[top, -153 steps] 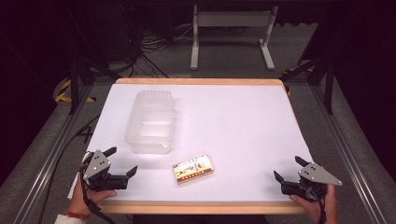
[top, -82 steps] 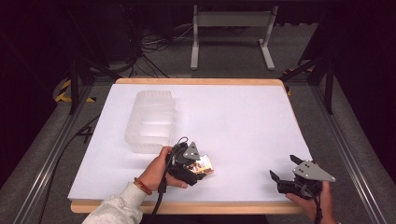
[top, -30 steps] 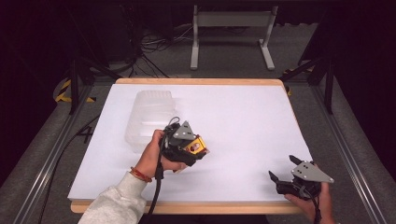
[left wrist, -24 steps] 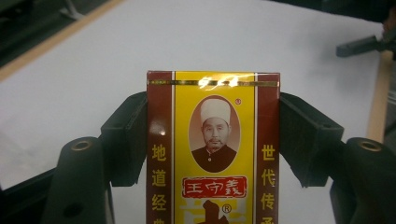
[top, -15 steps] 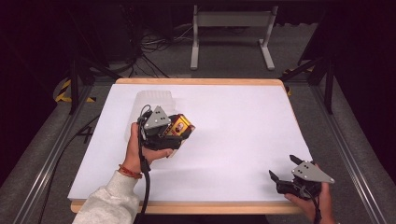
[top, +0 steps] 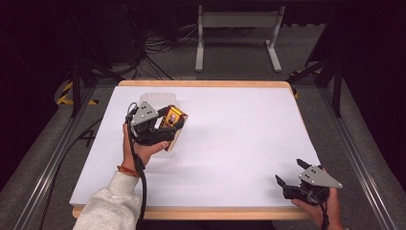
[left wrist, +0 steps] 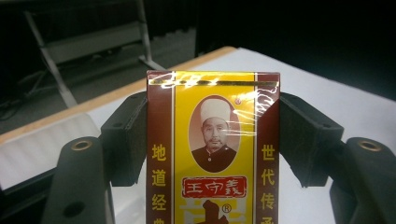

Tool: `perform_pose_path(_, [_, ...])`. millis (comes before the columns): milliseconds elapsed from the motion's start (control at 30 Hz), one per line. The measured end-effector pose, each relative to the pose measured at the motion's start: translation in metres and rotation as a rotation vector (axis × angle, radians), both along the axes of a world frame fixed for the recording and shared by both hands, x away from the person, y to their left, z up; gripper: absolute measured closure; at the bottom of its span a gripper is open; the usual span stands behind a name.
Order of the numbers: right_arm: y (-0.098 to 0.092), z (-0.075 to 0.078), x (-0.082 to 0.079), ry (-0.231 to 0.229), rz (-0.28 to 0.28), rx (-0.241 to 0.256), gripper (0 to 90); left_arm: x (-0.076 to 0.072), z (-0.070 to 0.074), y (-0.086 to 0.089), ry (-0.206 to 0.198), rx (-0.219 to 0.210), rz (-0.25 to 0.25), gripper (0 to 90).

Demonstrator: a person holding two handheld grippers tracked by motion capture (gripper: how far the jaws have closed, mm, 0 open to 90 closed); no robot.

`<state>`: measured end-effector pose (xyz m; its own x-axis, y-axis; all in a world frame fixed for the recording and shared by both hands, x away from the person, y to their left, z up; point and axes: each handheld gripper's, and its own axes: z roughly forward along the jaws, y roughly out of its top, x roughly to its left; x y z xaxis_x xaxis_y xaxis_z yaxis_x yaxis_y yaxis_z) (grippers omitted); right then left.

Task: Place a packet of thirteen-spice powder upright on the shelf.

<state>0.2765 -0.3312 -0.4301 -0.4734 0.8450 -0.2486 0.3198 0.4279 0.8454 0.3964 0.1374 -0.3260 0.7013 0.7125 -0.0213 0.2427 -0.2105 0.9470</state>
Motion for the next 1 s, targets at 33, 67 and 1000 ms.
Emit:
perform_pose_path(33, [0.000, 0.000, 0.000, 0.000, 0.001, -0.002, 11.8, 0.002, -0.001, 0.001, 0.003, -0.001, 0.006, 32.6])
perform_pose_path(67, [0.000, 0.000, 0.000, 0.001, 0.001, -0.002, 11.7, 0.003, -0.002, 0.003, 0.004, -0.001, 0.017, 32.6])
perform_pose_path(1000, [0.001, -0.001, 0.000, 0.004, 0.003, -0.010, 11.6, 0.038, -0.041, 0.026, 0.086, -0.160, 0.154, 32.4])
